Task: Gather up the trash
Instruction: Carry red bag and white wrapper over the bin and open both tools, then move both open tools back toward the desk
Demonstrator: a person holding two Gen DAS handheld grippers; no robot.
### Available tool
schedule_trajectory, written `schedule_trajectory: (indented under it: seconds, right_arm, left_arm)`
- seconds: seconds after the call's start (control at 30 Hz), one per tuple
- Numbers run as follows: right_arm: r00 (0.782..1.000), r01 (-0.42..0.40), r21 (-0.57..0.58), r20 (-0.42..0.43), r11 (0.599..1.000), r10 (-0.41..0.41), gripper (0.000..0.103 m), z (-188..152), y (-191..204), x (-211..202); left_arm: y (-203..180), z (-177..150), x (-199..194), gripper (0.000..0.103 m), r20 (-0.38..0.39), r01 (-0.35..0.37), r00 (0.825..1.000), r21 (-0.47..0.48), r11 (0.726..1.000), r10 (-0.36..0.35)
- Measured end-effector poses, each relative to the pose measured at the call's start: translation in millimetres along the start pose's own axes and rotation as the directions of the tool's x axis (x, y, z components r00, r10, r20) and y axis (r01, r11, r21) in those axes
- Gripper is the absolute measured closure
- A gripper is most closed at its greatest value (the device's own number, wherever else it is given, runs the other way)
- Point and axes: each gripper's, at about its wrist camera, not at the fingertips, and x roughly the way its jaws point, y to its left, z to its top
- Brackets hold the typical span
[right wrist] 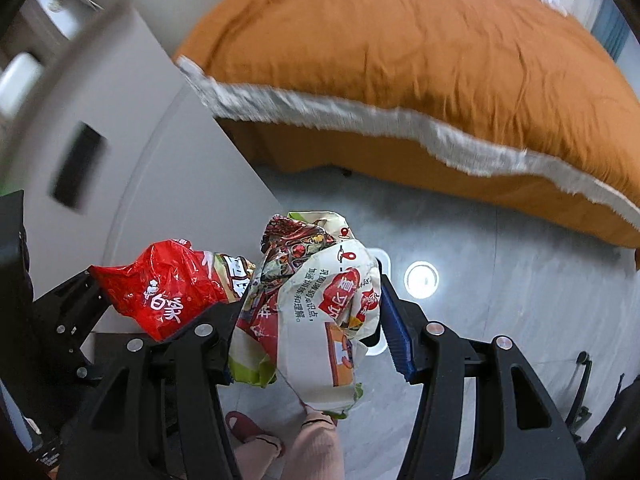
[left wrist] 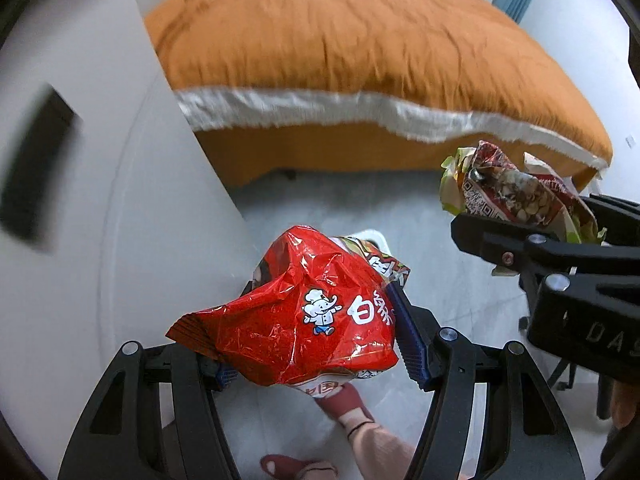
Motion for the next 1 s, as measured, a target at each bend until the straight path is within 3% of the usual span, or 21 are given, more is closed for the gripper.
schedule_trajectory:
  seconds: [0.3,0.33,0.37,0.4,0.43,0.67,1.0]
  right_arm:
    - [0.993,-0.002,0.031,-0.115,1.000,0.006,0.045,-15,-19,105]
    - [0.991,-0.007,0.036,-0.130,0.999,0.011,0.040,-17,-22,115]
    - [0.989,-0.005,0.038,-0.149,0.999,0.010,0.018,-20,-25,126]
    - [0.987,0.016,0.036,-0.159,0.999,-0.010,0.006,-22,-28,136]
    - [0.988,0.032,0.037,-0.155,0.999,-0.025,0.005,-24,-31,142]
    - [0.981,0.060,0.023,-0.188,0.998,-0.055,0.005,-35,-47,153]
    - [0.986,0.062,0.026,-0.158,0.998,-0.057,0.005,-39,-41,117]
  left_arm:
    - [-1,-20,114,0.037,-0.141,0.033,0.989,-0.033,0.999,-0.037]
    - [-1,-23,124,0.026,-0.157,0.040,0.987,-0.032,0.999,-0.044]
    - [-2,-25,134,0.013,-0.173,0.032,0.984,-0.027,0.999,-0.036]
    - [-3,-28,142,0.005,-0.182,0.003,0.983,-0.021,1.000,-0.007]
    - [-2,-30,148,0.005,-0.190,-0.018,0.982,-0.016,1.000,0.014]
    - [3,-34,158,0.005,-0.213,-0.028,0.977,-0.065,0.998,0.013]
    - [0,-33,116,0.005,-0.168,-0.021,0.986,-0.073,0.997,0.008]
